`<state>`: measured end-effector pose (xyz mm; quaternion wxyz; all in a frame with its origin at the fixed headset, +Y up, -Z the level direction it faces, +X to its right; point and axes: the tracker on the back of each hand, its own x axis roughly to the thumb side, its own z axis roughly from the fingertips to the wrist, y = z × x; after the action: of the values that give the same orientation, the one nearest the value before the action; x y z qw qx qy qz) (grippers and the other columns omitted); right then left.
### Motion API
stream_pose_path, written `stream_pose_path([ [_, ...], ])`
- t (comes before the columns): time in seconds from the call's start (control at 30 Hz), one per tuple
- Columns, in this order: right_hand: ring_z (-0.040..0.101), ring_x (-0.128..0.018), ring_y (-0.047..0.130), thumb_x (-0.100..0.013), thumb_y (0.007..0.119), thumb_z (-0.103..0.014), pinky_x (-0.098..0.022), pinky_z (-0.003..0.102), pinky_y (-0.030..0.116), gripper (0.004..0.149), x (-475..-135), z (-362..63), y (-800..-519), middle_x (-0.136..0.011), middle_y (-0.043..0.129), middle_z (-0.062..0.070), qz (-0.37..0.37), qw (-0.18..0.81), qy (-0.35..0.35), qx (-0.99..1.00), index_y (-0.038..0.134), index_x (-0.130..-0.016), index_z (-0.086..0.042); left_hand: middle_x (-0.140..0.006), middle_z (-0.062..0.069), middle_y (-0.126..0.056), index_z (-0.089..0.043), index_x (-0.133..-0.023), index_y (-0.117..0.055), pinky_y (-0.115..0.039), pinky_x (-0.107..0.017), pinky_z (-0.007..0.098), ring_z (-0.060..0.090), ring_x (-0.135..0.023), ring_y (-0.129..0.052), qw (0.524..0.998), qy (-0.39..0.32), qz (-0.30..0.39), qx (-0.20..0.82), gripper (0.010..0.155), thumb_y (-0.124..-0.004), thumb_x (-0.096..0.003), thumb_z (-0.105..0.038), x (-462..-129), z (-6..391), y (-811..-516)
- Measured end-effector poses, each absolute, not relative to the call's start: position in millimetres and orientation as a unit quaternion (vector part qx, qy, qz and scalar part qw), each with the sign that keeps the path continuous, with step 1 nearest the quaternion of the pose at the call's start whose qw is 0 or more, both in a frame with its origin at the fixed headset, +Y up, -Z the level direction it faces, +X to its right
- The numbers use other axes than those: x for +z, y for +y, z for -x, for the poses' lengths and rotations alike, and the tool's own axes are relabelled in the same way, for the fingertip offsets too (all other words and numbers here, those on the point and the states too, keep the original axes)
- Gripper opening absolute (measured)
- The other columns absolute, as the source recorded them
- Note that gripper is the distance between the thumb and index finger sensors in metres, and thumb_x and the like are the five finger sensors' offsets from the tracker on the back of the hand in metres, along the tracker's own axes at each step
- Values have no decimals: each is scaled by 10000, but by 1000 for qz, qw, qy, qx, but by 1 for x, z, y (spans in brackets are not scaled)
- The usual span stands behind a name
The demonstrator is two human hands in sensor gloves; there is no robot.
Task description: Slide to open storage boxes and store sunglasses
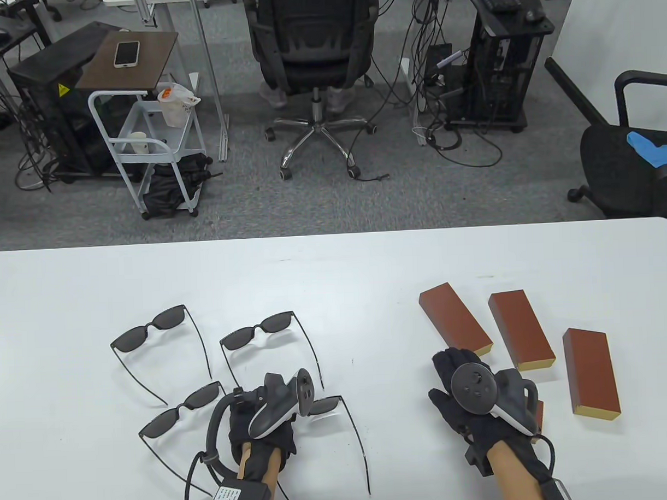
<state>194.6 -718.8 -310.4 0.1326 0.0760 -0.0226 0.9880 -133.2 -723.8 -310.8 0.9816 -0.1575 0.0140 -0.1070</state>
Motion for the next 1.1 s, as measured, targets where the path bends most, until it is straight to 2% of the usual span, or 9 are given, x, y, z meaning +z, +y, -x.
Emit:
stream_pose_path([
  [0.27, 390, -936, 569, -340, 767, -480, -682, 516, 555, 648, -310, -196, -719, -1022, 566, 93, -78, 139, -22, 987, 568, -908, -241, -831, 0, -976, -320, -812, -941, -794, -478, 498, 247, -661, -983, 984, 3, 167, -64, 412, -886, -405, -295, -309, 128, -716],
  [0.37, 388, -931, 587, -339, 785, -465, -678, 513, 570, 644, -311, -198, -719, -1019, 576, 93, -84, 160, -18, 983, 573, -907, -249, -878, 12, -922, -310, -857, -897, -759, -517, 513, 267, -714, -934, 988, -16, 148, -39, 437, -811, -429, -281, -307, 120, -705],
  [0.57, 359, -921, 641, -334, 844, -374, -674, 491, 609, 607, -310, -198, -715, -1001, 632, 60, -104, 201, -32, 973, 615, -887, -269, -891, 21, -886, -316, -869, -869, -733, -537, 522, 282, -732, -893, 992, -76, 103, 10, 443, -767, -440, -277, -305, 98, -682],
  [0.73, 325, -903, 711, -285, 923, -336, -663, 467, 659, 653, -311, -195, -712, -980, 689, 31, -137, 277, -23, 951, 641, -873, -299, -882, 16, -878, -327, -870, -860, -729, -538, 519, 279, -722, -882, 990, -122, 64, 30, 442, -751, -444, -286, -302, 79, -664],
  [0.9, 300, -856, 801, -255, 960, -336, -629, 453, 720, 658, -312, -195, -711, -934, 769, 18, -151, 344, -14, 927, 681, -850, -306, -874, 15, -868, -345, -879, -850, -719, -546, 523, 282, -723, -870, 986, -152, 59, 44, 447, -741, -448, -296, -299, 66, -655],
  [1.1, 260, -730, 948, -250, 963, -329, -541, 425, 822, 530, -313, -196, -709, -807, 925, -15, -154, 412, -16, 898, 802, -755, -318, -865, 8, -866, -362, -890, -841, -719, -547, 522, 281, -726, -866, 982, -172, 57, 57, 456, -732, -451, -306, -296, 59, -653],
])
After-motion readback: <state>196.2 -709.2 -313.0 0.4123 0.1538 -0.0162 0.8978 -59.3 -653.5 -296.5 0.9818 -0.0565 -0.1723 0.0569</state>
